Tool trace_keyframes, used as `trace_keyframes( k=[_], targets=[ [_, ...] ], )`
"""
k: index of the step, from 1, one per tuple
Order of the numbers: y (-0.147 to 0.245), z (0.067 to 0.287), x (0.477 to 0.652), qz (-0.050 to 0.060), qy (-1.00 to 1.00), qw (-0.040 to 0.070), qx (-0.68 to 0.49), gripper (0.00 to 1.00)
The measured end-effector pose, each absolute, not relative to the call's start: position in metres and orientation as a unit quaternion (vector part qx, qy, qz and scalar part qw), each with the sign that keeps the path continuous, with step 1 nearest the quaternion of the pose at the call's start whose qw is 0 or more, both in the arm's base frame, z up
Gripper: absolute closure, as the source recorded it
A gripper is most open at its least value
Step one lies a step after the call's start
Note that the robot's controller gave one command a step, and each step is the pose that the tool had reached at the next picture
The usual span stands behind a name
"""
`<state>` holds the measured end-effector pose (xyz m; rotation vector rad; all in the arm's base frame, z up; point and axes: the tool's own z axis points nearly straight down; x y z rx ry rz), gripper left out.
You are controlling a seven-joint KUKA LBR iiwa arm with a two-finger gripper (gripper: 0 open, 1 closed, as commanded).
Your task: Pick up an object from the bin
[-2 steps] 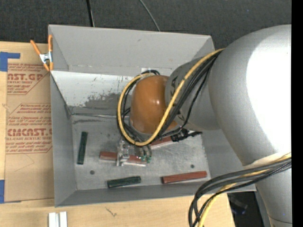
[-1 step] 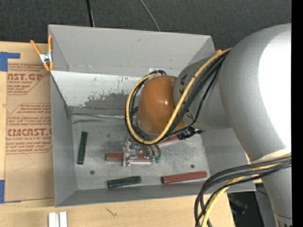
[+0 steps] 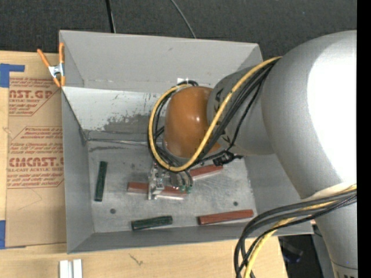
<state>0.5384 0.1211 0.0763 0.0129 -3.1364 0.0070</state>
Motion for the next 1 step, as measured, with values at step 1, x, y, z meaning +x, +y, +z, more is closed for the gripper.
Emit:
trace_keyframes(
  k=[1],
  targets=[
    [0.0951, 0.2787, 0.5326, 0.000, -0.999, -0.002, 0.050, 1.00]
  ],
)
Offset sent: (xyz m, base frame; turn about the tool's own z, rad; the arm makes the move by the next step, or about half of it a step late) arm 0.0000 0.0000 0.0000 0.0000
